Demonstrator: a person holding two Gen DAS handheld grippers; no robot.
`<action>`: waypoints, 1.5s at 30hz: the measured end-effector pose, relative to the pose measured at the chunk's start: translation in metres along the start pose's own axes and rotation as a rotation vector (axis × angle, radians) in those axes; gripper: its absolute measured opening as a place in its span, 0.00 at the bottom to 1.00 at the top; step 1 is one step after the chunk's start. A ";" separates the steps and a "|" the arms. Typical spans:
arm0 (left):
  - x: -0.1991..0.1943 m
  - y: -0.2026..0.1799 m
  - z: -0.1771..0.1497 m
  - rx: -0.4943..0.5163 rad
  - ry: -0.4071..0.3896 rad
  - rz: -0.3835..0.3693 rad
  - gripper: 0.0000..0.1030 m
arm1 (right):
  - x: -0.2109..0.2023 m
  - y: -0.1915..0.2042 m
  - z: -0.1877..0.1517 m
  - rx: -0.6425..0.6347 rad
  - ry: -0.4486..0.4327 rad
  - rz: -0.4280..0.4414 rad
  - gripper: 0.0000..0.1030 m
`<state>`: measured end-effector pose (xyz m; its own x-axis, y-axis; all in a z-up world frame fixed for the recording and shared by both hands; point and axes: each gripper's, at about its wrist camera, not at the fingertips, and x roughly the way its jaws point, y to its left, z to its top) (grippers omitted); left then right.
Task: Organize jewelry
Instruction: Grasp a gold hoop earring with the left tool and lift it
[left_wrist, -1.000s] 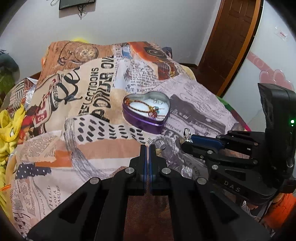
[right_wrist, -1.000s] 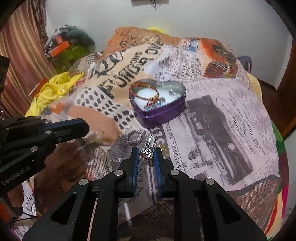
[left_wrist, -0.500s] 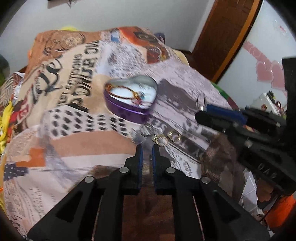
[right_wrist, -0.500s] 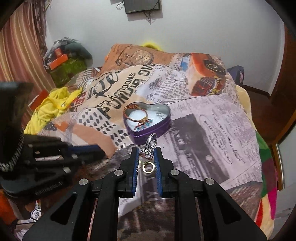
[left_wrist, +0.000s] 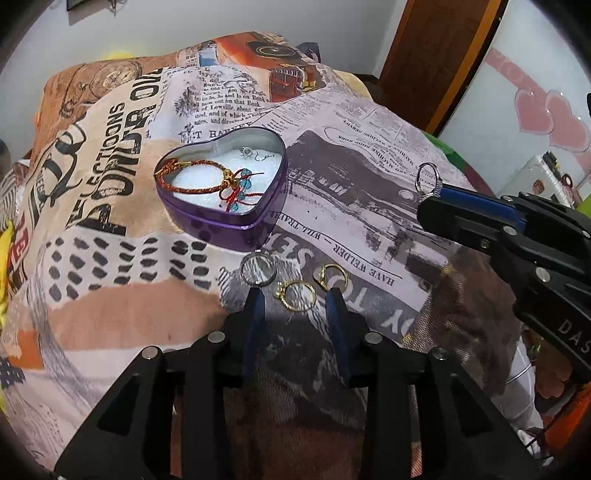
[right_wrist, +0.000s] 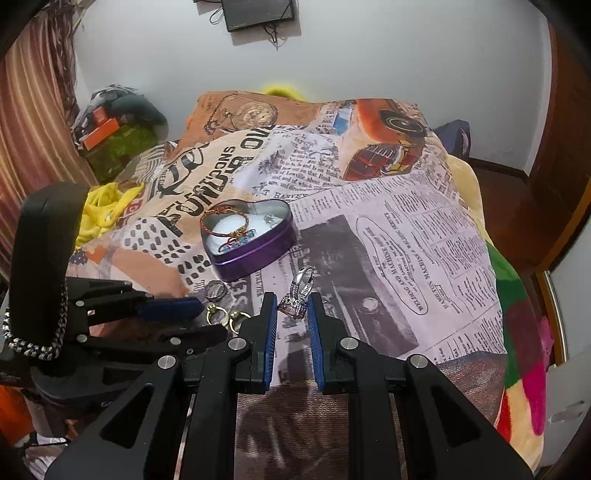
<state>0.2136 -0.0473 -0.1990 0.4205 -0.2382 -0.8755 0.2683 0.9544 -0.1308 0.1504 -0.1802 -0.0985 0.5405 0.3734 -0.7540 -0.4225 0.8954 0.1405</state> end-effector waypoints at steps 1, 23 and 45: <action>0.001 0.001 0.001 0.001 0.001 0.001 0.33 | 0.001 -0.001 -0.001 0.002 0.000 0.001 0.14; -0.009 0.001 -0.004 0.021 -0.047 0.043 0.24 | -0.002 -0.004 0.001 0.005 -0.011 0.020 0.14; -0.079 0.039 0.033 -0.058 -0.280 0.086 0.24 | 0.002 0.015 0.038 -0.031 -0.080 0.037 0.14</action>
<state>0.2190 0.0028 -0.1196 0.6646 -0.1886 -0.7230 0.1744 0.9800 -0.0952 0.1723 -0.1568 -0.0736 0.5803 0.4252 -0.6946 -0.4651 0.8732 0.1460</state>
